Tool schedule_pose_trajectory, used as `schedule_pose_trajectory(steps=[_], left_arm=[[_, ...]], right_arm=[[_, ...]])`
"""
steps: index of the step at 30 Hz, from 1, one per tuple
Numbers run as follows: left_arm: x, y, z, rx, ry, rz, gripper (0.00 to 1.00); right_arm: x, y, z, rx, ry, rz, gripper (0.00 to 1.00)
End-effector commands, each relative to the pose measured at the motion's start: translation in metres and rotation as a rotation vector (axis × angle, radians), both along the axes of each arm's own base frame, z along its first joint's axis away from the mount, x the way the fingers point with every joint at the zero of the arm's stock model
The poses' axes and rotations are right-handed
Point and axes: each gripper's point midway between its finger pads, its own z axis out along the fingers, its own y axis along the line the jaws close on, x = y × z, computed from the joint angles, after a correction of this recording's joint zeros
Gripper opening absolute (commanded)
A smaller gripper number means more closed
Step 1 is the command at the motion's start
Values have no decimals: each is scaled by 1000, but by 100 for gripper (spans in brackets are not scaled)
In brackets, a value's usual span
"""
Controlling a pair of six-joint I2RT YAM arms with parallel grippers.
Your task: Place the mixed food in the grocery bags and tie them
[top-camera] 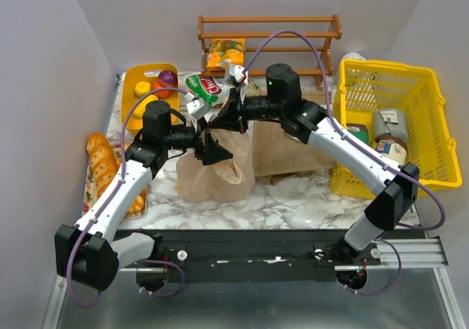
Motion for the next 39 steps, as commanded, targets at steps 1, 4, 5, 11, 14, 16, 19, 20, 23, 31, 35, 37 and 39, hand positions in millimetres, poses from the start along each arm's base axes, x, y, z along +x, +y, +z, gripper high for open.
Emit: schedule_pose_trajectory(steps=[1, 4, 5, 11, 14, 16, 19, 20, 23, 31, 35, 37, 39], left_arm=[[-2, -6, 9, -45, -3, -28, 85], [-6, -7, 10, -56, 9, -43, 86], [-7, -7, 11, -58, 14, -44, 86], [-1, -9, 14, -94, 6, -14, 86], [7, -9, 12, -102, 15, 30, 86], [14, -8, 11, -103, 19, 69, 82], [22, -6, 8, -101, 28, 120, 72], [24, -6, 8, -103, 29, 129, 68], [29, -5, 6, -105, 37, 164, 52], [31, -5, -4, -86, 62, 168, 0], [30, -3, -7, -69, 44, 173, 0], [29, -1, -10, -53, 40, 174, 0], [27, -2, -10, -50, 41, 164, 0]], right_arm=[[13, 9, 16, 59, -15, -79, 1], [21, 11, 13, 59, -17, -129, 1], [23, 11, 12, 60, -19, -135, 1], [26, 14, 11, 72, -15, -164, 1], [24, 15, 12, 78, -10, -165, 1], [23, 16, 9, 75, -5, -162, 1], [22, 17, 6, 73, 2, -160, 1], [21, 16, 6, 73, 5, -160, 1], [20, 16, 4, 70, 12, -158, 1], [8, 8, 20, 97, 10, -139, 21], [-7, -5, 46, 130, 21, -118, 69], [-9, -15, 62, 153, 41, -112, 76], [-10, -31, 80, 184, 66, -101, 82]])
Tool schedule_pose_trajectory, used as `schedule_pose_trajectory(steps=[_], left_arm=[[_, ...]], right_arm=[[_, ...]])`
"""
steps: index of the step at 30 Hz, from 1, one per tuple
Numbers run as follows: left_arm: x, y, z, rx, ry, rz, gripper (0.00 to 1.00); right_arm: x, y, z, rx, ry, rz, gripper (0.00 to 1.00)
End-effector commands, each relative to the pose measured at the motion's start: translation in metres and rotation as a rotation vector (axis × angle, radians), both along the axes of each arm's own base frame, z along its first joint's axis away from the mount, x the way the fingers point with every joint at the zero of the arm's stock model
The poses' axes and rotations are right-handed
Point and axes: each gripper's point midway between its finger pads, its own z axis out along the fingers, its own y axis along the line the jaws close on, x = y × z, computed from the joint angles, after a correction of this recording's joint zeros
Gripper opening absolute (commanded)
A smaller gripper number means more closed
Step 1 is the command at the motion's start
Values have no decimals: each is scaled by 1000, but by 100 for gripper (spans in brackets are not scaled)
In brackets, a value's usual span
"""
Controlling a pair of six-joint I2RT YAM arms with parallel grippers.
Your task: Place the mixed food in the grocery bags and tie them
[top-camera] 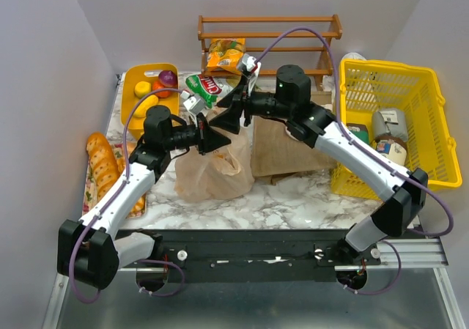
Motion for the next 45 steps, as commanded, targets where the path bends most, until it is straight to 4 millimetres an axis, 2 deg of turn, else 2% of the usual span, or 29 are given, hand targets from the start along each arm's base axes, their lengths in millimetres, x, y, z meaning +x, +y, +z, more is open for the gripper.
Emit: schedule_pose_trajectory(steps=[1, 5, 6, 9, 14, 19, 21, 25, 28, 29, 34, 36, 38, 39, 40, 42, 43, 45], left_arm=[[2, 3, -7, 27, -7, 19, 0], [1, 3, -6, 30, -25, 11, 0], [-1, 2, -5, 28, -31, 3, 0], [-5, 2, -2, 18, -57, -13, 0], [-7, 2, -2, 22, -72, -18, 0], [-9, -1, -3, 26, -81, -31, 0], [-9, -2, -3, 27, -84, -36, 0], [-10, -4, -6, 35, -77, -44, 0], [-11, -5, -7, 42, -78, -45, 0], [-11, -5, -7, 42, -81, -45, 0], [-9, -5, -7, 46, -82, -37, 0], [-8, -5, -6, 47, -86, -29, 0], [-5, -4, -5, 47, -84, -12, 0], [-4, -3, -3, 47, -85, -2, 0], [-2, -3, 0, 47, -88, 8, 20], [1, 2, 3, 68, -88, 48, 47], [2, 3, 12, 70, -114, 56, 64], [2, 10, 18, 103, -144, 97, 74]], right_arm=[[-33, -27, 64, 113, 9, 101, 87], [-8, -45, 60, 127, 127, 36, 88], [8, -49, 52, 122, 161, -5, 88], [28, -49, 27, 106, 288, -26, 87], [34, -37, 2, 101, 399, 12, 86], [42, -30, -10, 108, 434, 17, 85], [43, -27, -20, 99, 465, 32, 83], [43, -20, -26, 111, 484, 64, 77], [40, -16, -28, 110, 497, 87, 66], [40, -15, -28, 110, 498, 91, 59], [33, -13, -29, 101, 501, 118, 45], [33, -14, -32, 97, 503, 117, 27], [32, -15, -31, 99, 500, 111, 2], [31, -16, -33, 97, 504, 106, 1], [33, -16, -32, 99, 501, 96, 1], [33, -17, -31, 99, 495, 85, 1], [35, -17, -31, 99, 495, 74, 1], [36, -17, -32, 96, 494, 64, 1]])
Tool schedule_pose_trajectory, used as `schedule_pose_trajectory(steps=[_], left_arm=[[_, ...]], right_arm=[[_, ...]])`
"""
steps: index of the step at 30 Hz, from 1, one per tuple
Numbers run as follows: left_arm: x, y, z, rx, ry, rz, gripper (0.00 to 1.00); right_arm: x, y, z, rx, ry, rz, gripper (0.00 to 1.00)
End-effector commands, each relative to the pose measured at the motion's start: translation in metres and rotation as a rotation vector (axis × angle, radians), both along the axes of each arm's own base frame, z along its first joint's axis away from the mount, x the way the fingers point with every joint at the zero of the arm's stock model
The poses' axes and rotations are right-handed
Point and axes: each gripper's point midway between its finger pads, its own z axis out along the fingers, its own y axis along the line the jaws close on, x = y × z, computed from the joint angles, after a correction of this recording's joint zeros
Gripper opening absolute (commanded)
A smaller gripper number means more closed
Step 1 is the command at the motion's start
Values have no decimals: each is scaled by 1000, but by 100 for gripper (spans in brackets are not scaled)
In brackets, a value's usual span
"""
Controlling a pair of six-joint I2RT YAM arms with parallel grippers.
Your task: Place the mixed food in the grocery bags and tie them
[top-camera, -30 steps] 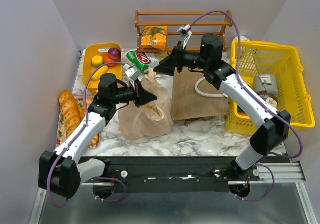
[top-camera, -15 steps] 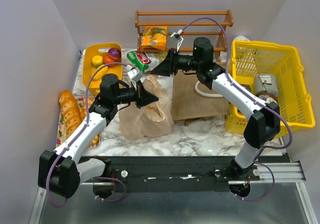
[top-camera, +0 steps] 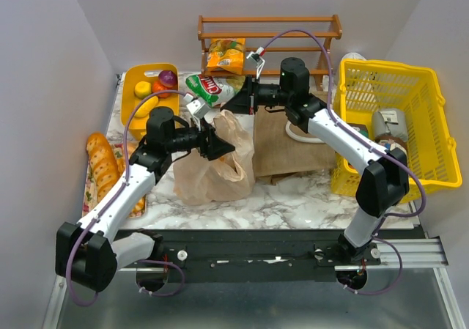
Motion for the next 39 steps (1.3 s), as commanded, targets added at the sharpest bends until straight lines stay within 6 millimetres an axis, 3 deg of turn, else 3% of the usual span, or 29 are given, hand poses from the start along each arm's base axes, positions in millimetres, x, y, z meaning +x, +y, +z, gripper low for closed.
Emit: schedule_pose_trajectory(steps=[1, 5, 11, 19, 24, 27, 30, 31, 35, 39], left_arm=[[5, 14, 39, 42, -126, 105, 80], [5, 28, 60, 76, -166, 185, 95], [5, 34, 93, 48, -169, 259, 97], [-6, 2, 108, 19, -150, 198, 94], [-13, -9, 105, 18, -138, 164, 93], [-4, -9, 95, 35, -107, 202, 82], [4, -9, 92, 22, -104, 236, 56], [5, -9, 92, 14, -98, 245, 40], [15, 0, 84, 47, -108, 316, 0], [25, 14, 80, 78, -124, 409, 0]], right_arm=[[-3, 0, 4, -2, -20, -13, 1], [-1, -1, 2, -11, -20, -26, 1], [2, -3, 4, -20, -36, -52, 1], [4, -6, 4, -38, -48, -86, 1], [4, -8, 5, -44, -57, -96, 1], [4, -8, 4, -49, -63, -103, 1], [4, -9, 4, -57, -74, -112, 1], [5, -10, 4, -59, -76, -121, 1], [2, -19, 11, -72, -97, -163, 1], [-2, -30, 22, -72, -146, -210, 1]])
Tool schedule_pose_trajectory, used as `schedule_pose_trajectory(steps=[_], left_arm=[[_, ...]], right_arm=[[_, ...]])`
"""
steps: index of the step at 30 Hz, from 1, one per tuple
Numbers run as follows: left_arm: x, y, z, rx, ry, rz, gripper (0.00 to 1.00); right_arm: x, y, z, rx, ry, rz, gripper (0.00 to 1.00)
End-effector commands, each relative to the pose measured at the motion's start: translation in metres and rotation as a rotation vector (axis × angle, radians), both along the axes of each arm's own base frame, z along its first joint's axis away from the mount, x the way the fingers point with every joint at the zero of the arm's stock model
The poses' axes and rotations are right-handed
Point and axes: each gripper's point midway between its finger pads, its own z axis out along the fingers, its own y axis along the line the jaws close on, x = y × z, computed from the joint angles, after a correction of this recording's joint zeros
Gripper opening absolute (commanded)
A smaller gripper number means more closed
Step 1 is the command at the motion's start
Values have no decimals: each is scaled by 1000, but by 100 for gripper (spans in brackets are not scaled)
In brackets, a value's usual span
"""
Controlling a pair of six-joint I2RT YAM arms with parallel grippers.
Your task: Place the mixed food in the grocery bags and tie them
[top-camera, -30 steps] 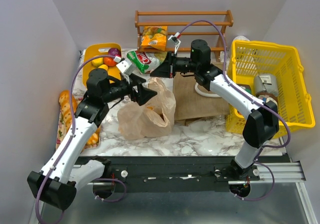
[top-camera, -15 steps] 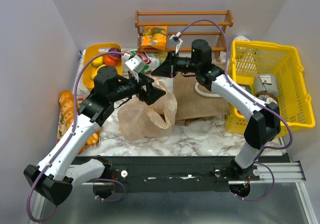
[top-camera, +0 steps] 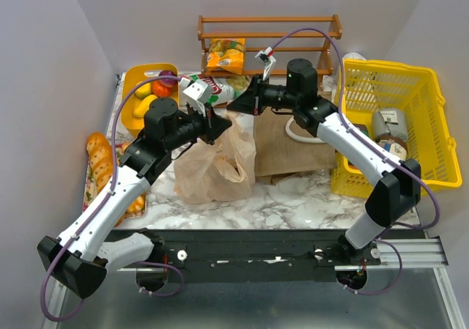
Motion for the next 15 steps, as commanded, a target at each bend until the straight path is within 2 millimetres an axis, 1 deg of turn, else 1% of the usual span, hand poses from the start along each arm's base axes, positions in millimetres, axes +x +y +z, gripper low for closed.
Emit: schedule_pose_trajectory(steps=[1, 2, 3, 6, 7, 9, 10, 11, 14, 15], left_arm=[[15, 16, -1, 26, -33, 128, 0], [16, 18, -1, 30, -32, 140, 0], [18, 21, -2, 34, -34, 161, 0], [21, 20, -3, 22, -32, 168, 0], [21, 19, -4, 16, -28, 162, 0], [23, 17, -5, 8, -24, 162, 0], [23, 16, -6, 5, -21, 161, 0], [24, 16, -7, 4, -17, 166, 0], [26, 17, -10, -4, -15, 178, 0], [26, 17, -9, -10, -19, 180, 0]], right_arm=[[-8, -16, 17, -10, -77, -82, 1], [-9, -19, 19, -11, -88, -93, 1], [-13, -23, 28, -2, -113, -102, 1], [-18, -26, 27, -11, -136, -117, 1], [-24, -25, 30, -7, -151, -112, 1], [-30, -22, 26, -12, -162, -98, 1], [-37, -17, 26, -11, -167, -78, 1], [-40, -15, 23, -12, -166, -67, 1], [-51, -4, 9, -24, -154, -21, 1], [-54, 0, 1, -36, -144, -7, 1]])
